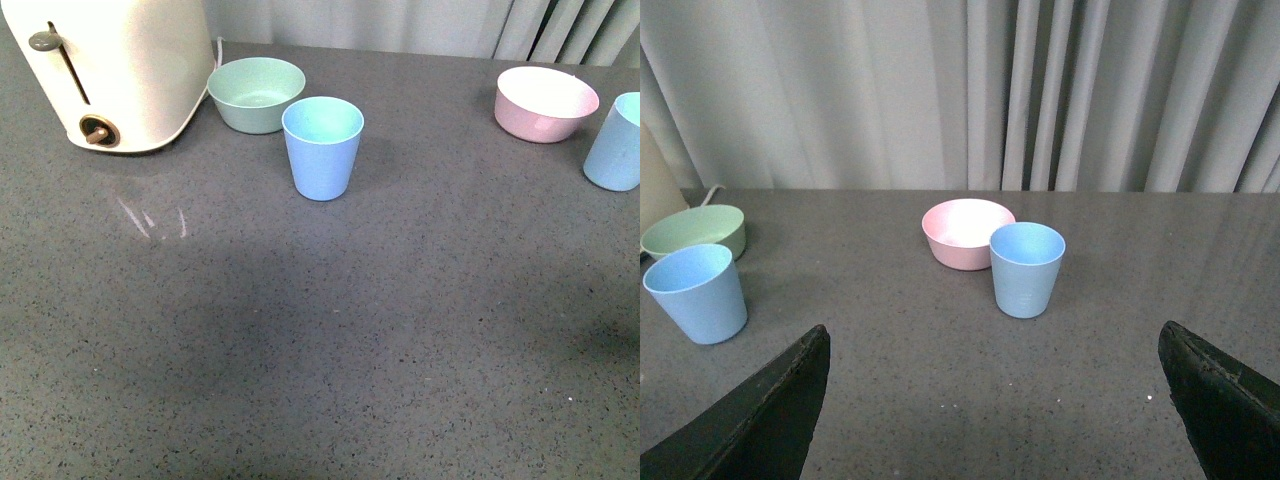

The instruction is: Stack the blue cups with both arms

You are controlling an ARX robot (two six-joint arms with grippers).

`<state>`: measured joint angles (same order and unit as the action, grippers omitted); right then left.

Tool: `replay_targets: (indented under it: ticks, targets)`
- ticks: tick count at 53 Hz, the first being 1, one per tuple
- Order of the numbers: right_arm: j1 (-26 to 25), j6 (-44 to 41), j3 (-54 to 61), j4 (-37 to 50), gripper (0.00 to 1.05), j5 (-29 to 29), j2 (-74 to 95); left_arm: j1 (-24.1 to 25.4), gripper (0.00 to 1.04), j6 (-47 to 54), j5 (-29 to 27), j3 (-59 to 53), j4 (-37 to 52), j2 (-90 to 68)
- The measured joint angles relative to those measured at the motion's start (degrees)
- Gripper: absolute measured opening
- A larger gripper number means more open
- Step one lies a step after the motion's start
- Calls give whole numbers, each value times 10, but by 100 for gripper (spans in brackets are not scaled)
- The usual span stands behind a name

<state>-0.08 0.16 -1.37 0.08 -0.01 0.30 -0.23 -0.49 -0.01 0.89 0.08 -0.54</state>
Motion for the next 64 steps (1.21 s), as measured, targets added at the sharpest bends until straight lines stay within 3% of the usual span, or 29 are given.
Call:
replay_targets:
  ticks: [29, 32, 35, 39, 47, 53, 64]
  targets:
    - [0, 0, 0, 0, 96, 0, 0, 0, 96, 0, 0, 0, 0, 0]
    - [0, 0, 0, 0, 96, 0, 0, 17, 96, -16, 58, 23, -63, -30]
    - [0, 0, 0, 0, 96, -1, 0, 44, 96, -49, 152, 93, -203, -138]
    - [0, 0, 0, 0, 96, -1, 0, 48, 96, -70, 189, 148, -271, -268]
    - [0, 0, 0, 0, 96, 0, 0, 21, 96, -91, 168, 214, -171, -471]
    - [0, 0, 0, 0, 96, 0, 0, -25, 96, -126, 123, 306, -78, -663]
    - [0, 0, 0, 0, 96, 0, 0, -94, 96, -189, 85, 446, -69, -861]
